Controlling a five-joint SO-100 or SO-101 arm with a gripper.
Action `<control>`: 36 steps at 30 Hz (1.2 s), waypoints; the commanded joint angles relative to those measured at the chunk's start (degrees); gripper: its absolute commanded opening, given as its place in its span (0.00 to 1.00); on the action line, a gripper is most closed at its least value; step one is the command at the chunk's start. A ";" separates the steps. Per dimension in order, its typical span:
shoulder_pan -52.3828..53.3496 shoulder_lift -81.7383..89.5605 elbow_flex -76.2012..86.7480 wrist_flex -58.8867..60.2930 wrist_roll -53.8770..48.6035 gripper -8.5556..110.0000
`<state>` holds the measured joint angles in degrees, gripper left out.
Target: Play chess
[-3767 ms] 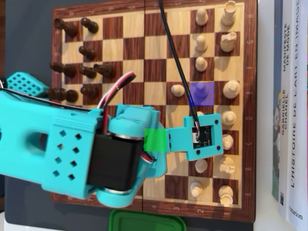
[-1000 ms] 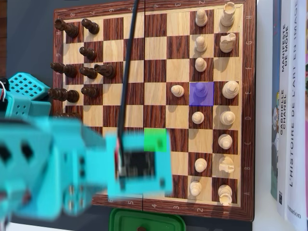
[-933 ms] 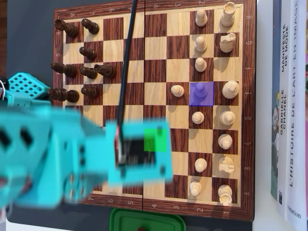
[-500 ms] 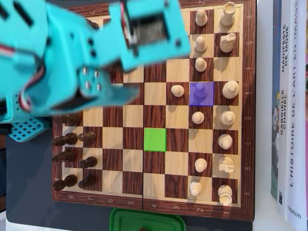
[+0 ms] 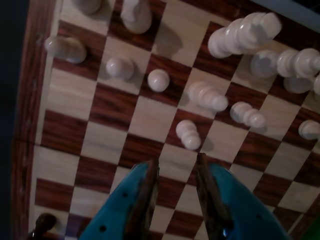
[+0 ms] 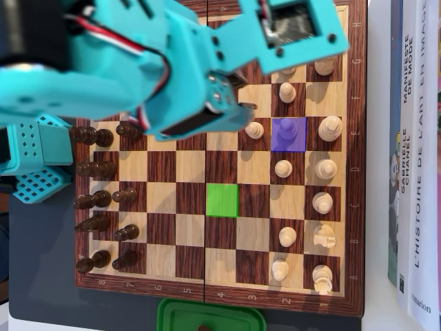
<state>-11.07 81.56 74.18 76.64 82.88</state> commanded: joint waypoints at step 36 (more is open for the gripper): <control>4.75 -15.12 -15.47 -0.35 -0.35 0.18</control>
<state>-6.42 65.92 61.44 76.64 82.88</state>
